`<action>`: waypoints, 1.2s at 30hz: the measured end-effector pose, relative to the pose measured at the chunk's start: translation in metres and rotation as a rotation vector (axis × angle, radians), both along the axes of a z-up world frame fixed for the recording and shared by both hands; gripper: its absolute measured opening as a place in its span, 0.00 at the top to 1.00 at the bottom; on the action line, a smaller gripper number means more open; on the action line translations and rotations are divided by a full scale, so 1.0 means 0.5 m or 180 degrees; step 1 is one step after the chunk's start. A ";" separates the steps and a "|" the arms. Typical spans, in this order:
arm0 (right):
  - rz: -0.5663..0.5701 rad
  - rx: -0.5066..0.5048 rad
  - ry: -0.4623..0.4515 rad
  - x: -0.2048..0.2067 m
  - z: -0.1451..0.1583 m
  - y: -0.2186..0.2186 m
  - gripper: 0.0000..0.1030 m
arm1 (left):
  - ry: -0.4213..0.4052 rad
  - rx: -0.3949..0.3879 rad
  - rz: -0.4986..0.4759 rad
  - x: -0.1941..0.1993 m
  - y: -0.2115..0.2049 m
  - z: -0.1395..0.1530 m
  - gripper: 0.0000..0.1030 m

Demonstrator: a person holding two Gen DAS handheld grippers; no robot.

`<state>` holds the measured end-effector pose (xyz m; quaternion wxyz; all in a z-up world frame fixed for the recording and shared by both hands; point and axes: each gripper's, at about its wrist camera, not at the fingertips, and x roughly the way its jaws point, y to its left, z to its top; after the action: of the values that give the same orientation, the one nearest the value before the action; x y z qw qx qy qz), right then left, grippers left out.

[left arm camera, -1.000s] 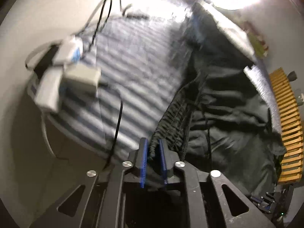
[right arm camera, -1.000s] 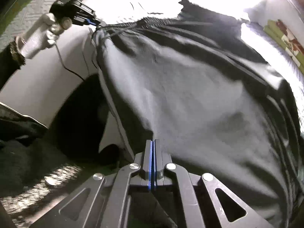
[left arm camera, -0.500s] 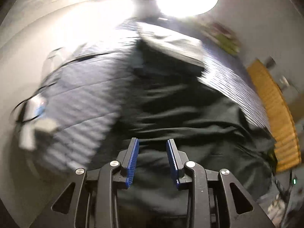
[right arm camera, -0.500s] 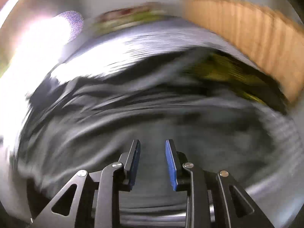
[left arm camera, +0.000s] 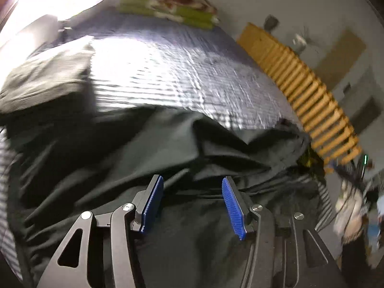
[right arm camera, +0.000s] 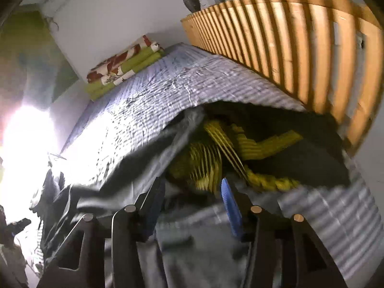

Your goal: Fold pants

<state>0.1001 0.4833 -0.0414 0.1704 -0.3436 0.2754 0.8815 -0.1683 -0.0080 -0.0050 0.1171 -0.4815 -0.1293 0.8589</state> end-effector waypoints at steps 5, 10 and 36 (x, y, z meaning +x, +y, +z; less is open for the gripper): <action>-0.0182 -0.0131 -0.0215 -0.148 -0.024 0.069 0.52 | -0.0252 -0.0105 -0.0284 -0.053 0.086 -0.089 0.47; -0.0275 0.0173 -0.0461 -0.251 -0.034 0.119 0.52 | -0.0342 -0.0344 -0.0492 -0.071 0.126 -0.140 0.47; 0.0283 0.0484 -0.0117 -0.246 0.081 0.135 0.96 | -0.0282 -0.0744 -0.0888 -0.131 0.193 -0.193 0.99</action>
<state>-0.0229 0.5510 -0.0008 0.1617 -0.3576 0.1890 0.9001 -0.2339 0.0884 -0.1013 0.1726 -0.5424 0.0344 0.8215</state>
